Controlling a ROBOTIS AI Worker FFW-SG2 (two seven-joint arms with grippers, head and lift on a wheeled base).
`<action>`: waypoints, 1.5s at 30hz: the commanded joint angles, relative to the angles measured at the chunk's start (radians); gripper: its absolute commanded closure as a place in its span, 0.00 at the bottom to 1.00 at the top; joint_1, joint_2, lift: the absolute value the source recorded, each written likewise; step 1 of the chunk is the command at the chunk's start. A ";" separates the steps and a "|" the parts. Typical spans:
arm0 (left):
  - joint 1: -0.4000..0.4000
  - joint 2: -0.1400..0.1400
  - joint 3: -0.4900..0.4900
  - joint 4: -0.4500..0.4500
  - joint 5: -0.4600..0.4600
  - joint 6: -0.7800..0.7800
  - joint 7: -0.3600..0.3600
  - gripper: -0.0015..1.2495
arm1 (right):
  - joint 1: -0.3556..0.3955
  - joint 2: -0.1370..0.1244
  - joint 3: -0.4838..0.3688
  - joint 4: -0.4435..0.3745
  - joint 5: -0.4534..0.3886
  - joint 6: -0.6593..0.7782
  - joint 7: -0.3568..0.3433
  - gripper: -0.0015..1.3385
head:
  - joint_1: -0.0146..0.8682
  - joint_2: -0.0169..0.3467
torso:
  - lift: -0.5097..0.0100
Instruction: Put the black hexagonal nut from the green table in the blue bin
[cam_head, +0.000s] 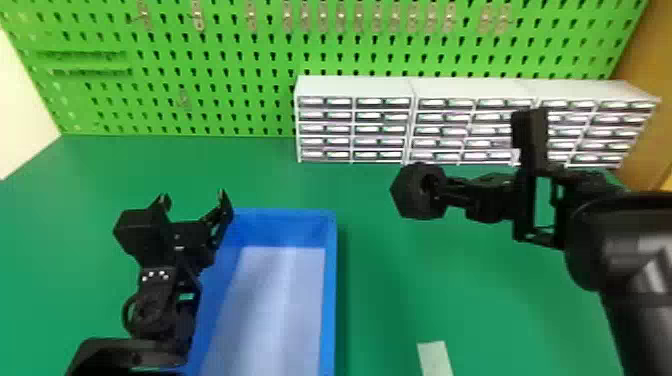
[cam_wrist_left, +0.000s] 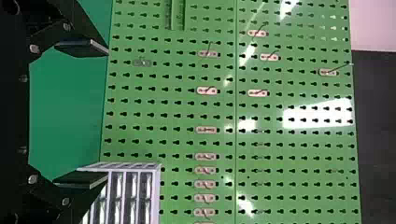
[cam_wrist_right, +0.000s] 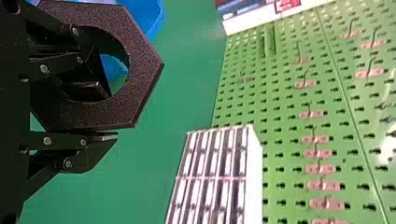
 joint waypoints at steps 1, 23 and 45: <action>0.000 0.000 0.001 -0.002 0.006 0.000 0.001 0.26 | -0.003 -0.003 0.041 -0.009 -0.029 0.005 -0.003 0.75 | 0.76 0.20 | 0.80; 0.003 0.000 0.012 -0.005 0.007 0.000 0.006 0.26 | -0.044 -0.015 0.247 -0.008 -0.136 0.011 -0.049 0.75 | 0.76 0.20 | 0.80; 0.002 0.000 0.021 -0.005 0.004 0.000 0.006 0.26 | -0.106 -0.033 0.478 0.047 -0.303 -0.014 -0.138 0.74 | 0.76 0.20 | 0.80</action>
